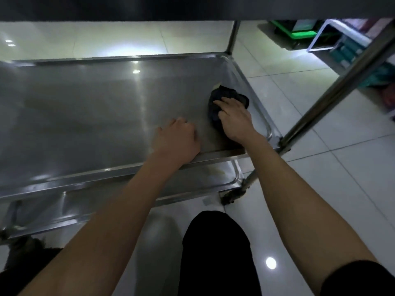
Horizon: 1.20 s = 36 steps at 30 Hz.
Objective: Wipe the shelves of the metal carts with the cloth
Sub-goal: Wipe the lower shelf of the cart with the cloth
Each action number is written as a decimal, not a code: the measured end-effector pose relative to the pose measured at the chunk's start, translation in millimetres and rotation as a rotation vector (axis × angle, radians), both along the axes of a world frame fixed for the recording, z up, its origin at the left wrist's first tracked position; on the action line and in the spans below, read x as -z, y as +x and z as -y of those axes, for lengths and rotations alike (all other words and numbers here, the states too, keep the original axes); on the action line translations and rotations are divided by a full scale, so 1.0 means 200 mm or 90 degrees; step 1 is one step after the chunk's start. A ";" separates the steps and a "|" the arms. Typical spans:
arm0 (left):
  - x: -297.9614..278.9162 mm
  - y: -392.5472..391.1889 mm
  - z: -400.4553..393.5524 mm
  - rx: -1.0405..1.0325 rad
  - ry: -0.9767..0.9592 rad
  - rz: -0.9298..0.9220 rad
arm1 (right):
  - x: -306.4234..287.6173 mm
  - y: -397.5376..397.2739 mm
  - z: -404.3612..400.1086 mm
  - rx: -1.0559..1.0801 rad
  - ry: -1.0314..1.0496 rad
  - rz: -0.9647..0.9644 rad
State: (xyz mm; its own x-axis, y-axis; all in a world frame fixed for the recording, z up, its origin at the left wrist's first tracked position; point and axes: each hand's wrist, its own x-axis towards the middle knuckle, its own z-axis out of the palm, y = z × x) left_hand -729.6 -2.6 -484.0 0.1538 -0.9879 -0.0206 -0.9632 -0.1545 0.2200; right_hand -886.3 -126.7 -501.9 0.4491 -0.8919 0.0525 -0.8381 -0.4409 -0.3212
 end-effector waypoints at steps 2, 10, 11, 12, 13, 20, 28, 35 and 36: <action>0.01 -0.04 0.03 -0.018 0.003 0.007 | 0.01 -0.15 0.06 0.042 -0.001 -0.018; 0.04 -0.05 0.01 -0.012 -0.055 0.007 | 0.03 -0.22 0.09 0.122 -0.026 0.016; 0.04 -0.04 0.00 -0.006 -0.062 0.004 | 0.03 -0.21 0.10 0.113 -0.018 0.010; 0.03 -0.02 0.00 -0.002 -0.069 -0.001 | 0.03 -0.18 0.11 0.100 -0.011 0.000; 0.02 0.01 0.00 0.000 -0.070 -0.005 | 0.03 -0.15 0.12 0.089 -0.002 -0.010; -0.02 0.40 -0.06 -0.063 -0.117 -0.048 | 0.02 0.18 0.10 0.048 0.034 -0.017; 0.03 0.65 -0.24 -0.085 -0.029 0.026 | 0.05 0.91 -0.06 -0.122 0.058 0.008; 0.09 0.75 -0.31 -0.097 -0.028 -0.003 | 0.04 1.39 -0.12 -0.262 0.110 0.061; 0.09 0.75 -0.31 -0.100 -0.033 -0.004 | 0.04 1.40 -0.12 -0.269 0.107 0.064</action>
